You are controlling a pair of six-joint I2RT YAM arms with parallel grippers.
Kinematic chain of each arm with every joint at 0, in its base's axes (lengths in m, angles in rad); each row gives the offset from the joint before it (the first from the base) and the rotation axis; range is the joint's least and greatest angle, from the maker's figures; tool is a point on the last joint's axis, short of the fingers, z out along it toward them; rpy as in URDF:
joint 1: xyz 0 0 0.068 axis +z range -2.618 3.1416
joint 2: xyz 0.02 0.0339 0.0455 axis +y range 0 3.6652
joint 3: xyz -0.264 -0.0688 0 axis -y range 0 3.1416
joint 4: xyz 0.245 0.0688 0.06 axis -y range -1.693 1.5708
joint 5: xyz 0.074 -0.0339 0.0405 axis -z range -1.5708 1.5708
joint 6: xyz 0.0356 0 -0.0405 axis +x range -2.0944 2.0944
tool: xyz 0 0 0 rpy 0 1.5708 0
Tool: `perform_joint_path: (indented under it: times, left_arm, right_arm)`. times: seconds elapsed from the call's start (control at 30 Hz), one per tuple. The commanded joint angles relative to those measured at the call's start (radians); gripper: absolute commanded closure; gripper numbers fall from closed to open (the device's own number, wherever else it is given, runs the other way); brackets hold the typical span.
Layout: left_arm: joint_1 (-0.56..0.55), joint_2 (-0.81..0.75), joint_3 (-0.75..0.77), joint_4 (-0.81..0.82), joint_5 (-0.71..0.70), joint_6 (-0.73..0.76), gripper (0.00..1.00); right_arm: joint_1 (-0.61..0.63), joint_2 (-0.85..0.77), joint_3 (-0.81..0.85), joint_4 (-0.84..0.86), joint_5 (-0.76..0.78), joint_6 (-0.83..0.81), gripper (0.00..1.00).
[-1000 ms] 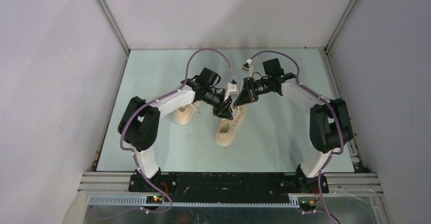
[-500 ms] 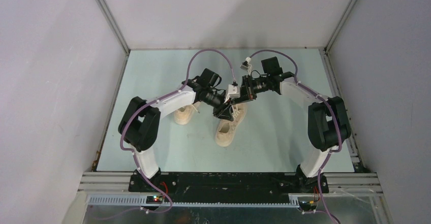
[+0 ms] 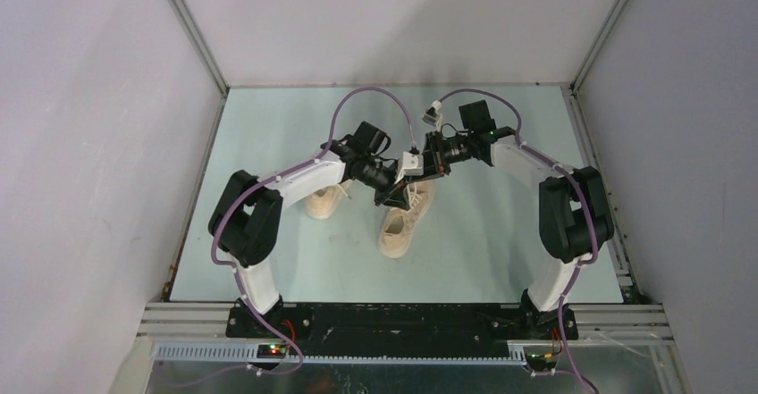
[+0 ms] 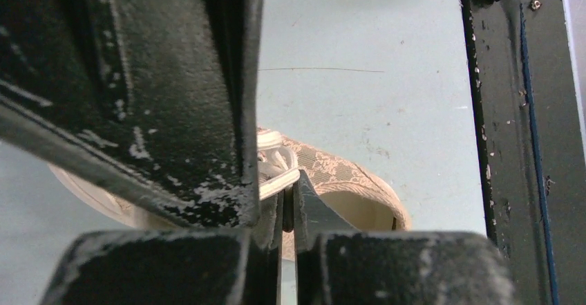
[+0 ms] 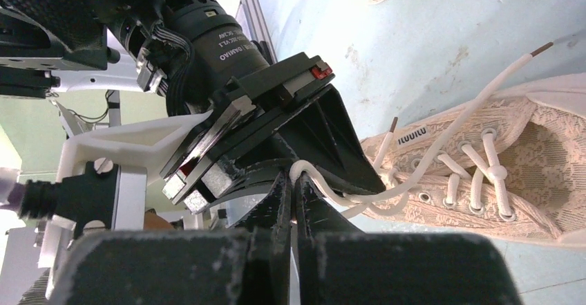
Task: Tie the shoes
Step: Cross the shoelace with the shoelace.
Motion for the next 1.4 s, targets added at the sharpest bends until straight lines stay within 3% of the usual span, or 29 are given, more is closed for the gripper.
perform_joint_path:
  times: [0.0,0.1,0.2,0.33,0.67,0.83,1.03,1.37]
  left_arm:
    - [-0.008,-0.024,0.017,-0.033,0.040,0.062,0.99]
    - [-0.002,-0.034,-0.007,-0.025,0.042,0.066,1.00]
    - [0.008,-0.048,-0.033,0.008,0.057,0.044,1.00]
    - [0.038,-0.033,-0.049,0.088,0.063,-0.083,1.00]
    - [0.111,-0.044,-0.095,0.176,0.131,-0.229,1.00]
    - [0.135,-0.041,-0.114,0.237,0.145,-0.314,1.00]
    - [0.174,-0.024,-0.123,0.276,0.212,-0.383,1.00]
    - [0.181,-0.003,-0.122,0.284,0.240,-0.396,1.00]
  right_arm:
    - [0.003,0.007,0.040,0.036,0.015,-0.003,1.00]
    - [-0.022,-0.002,0.055,-0.020,0.047,-0.042,0.96]
    - [-0.066,-0.015,0.063,-0.063,0.096,-0.091,0.74]
    - [-0.124,-0.037,0.061,-0.187,0.185,-0.234,0.60]
    - [-0.057,-0.078,-0.014,-0.309,0.279,-0.647,0.57]
    - [0.026,-0.143,-0.079,-0.221,0.358,-0.861,0.52]
    - [0.126,-0.171,-0.128,-0.034,0.442,-0.923,0.49]
    - [0.176,-0.108,-0.126,0.033,0.430,-0.915,0.42]
